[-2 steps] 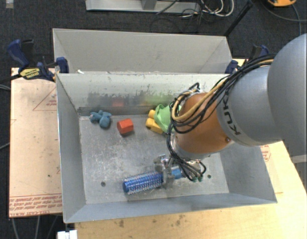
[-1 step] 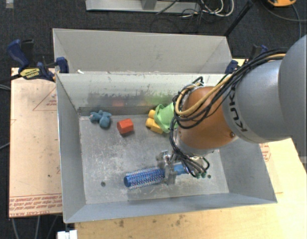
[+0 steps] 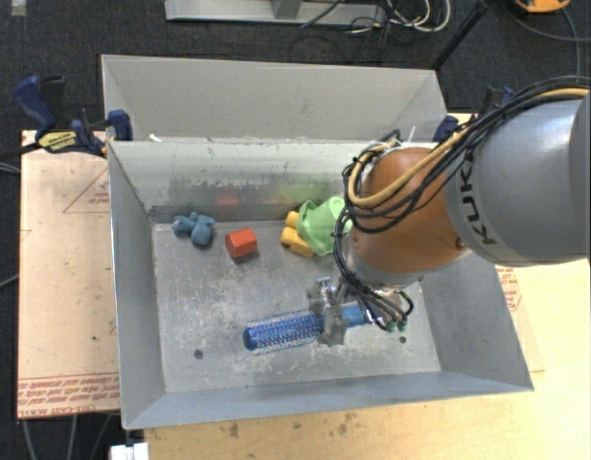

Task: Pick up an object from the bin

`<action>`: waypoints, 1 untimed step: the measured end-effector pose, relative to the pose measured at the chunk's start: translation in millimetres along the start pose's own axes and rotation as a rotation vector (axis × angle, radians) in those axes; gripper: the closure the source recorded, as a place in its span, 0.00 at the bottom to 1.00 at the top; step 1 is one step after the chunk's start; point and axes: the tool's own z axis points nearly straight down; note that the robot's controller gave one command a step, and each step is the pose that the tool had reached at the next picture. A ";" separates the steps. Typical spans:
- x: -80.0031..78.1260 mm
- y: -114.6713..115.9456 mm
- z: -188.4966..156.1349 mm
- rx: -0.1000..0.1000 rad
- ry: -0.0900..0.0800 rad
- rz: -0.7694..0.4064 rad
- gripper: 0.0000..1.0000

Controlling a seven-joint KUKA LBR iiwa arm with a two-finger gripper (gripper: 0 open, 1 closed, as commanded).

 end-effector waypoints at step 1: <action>-0.3 0.3 -2.2 0.000 0.003 0.000 1.00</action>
Offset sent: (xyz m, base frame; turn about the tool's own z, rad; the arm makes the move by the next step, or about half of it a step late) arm 0.0001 0.0001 0.0032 0.0000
